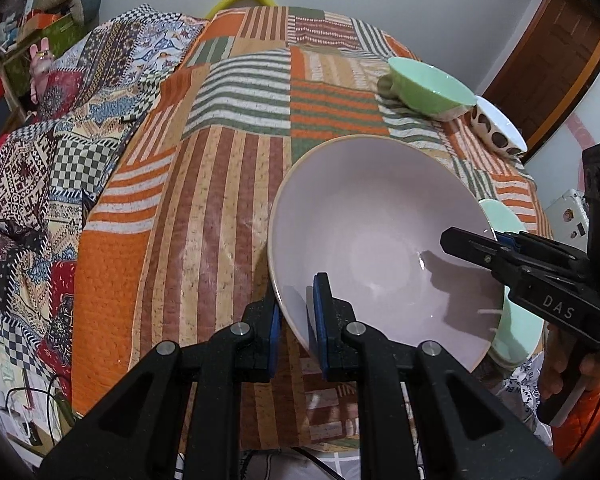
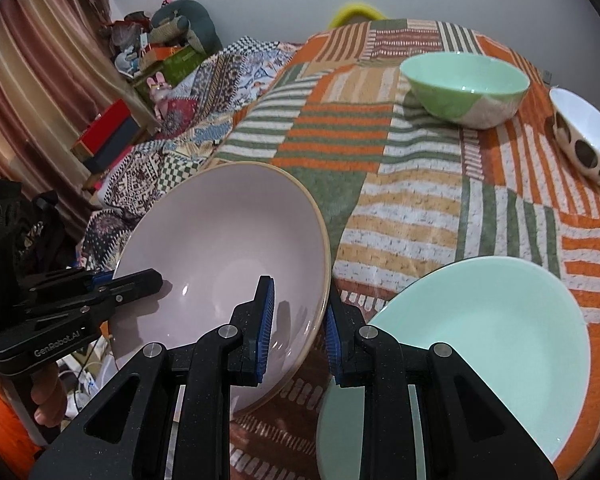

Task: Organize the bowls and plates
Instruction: 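Lift the pale pink bowl and carry it over the plate stack with both grippers, then lower the pale pink bowl onto the pale green plate and open both grippers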

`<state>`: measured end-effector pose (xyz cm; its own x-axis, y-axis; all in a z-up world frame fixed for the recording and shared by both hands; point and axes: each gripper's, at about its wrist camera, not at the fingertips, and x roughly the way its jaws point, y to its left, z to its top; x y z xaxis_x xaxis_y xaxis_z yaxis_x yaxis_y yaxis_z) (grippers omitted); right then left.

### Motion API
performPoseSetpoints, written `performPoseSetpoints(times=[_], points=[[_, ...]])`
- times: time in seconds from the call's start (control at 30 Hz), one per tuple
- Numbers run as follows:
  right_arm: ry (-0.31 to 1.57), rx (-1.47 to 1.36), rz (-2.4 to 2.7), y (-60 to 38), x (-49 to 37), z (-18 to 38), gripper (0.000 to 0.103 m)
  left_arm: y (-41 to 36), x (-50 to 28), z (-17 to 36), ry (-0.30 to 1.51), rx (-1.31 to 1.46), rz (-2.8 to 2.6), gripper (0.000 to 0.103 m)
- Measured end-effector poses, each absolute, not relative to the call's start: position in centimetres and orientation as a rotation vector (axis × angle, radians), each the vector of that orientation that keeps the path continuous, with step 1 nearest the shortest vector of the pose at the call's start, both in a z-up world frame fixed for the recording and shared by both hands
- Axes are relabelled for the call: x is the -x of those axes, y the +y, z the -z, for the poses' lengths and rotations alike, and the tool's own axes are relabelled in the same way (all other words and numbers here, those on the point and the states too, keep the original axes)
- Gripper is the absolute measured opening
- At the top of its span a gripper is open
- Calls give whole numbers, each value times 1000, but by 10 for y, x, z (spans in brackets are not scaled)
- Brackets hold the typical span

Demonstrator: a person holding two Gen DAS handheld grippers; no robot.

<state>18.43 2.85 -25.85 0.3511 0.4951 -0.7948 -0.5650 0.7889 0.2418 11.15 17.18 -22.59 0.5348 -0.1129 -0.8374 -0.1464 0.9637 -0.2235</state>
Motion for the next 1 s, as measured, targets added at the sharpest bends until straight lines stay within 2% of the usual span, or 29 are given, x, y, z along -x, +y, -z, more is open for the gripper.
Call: performPoseSetpoints(times=[0.63, 0.9, 1.0], points=[[1012, 147, -694, 32, -184, 264, 22, 170, -113, 250, 1081, 283, -33, 14], [965, 139, -682, 13, -181, 241, 23, 171, -101, 228, 1047, 254, -73, 14], [938, 121, -678, 2, -178, 230, 24, 171, -98, 209, 1003, 246, -88, 18]])
